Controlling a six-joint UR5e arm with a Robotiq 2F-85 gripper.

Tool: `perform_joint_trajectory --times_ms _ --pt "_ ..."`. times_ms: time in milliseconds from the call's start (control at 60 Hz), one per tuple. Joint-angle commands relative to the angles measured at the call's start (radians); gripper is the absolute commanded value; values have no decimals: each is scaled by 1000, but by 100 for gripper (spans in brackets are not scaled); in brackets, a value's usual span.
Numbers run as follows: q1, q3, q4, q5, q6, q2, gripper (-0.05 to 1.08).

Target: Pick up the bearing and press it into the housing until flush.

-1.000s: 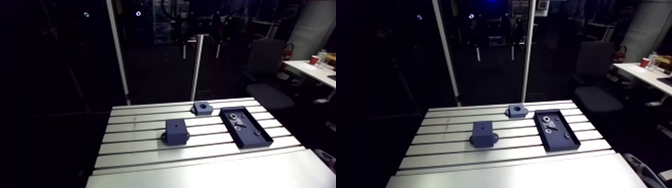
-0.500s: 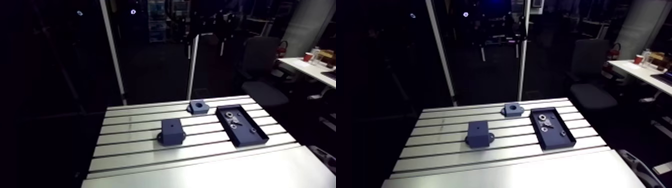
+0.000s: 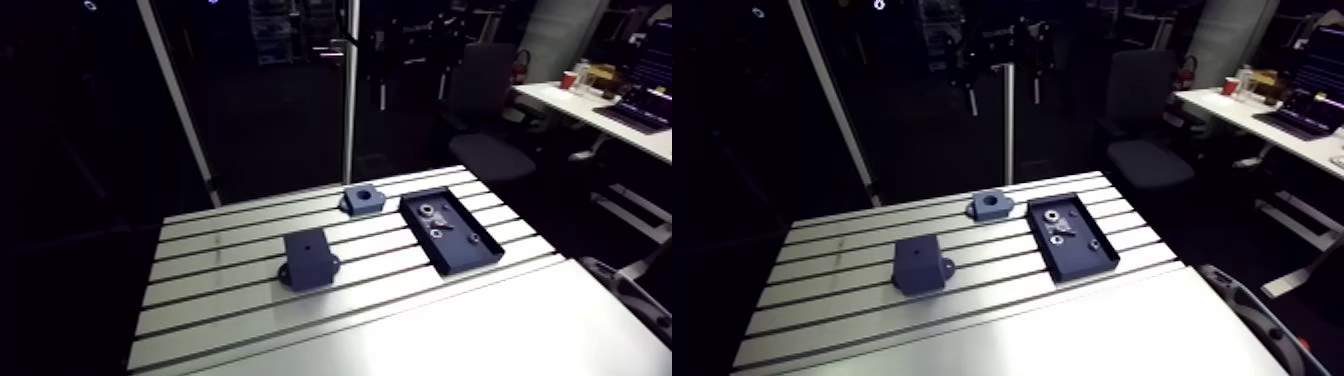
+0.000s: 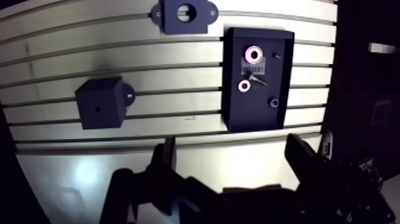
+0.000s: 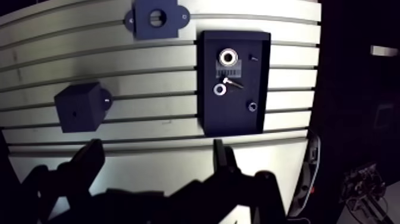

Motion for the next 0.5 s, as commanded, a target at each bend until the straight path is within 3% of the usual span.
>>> perform_joint_trajectory --times_ms 17,150,367,500 --pt "-60 20 -144 7 -81 83 1" --pt "-84 21 -158 4 -85 107 1" --pt "-121 33 -176 20 -124 139 1" --pt "-140 41 -194 32 -145 165 16"
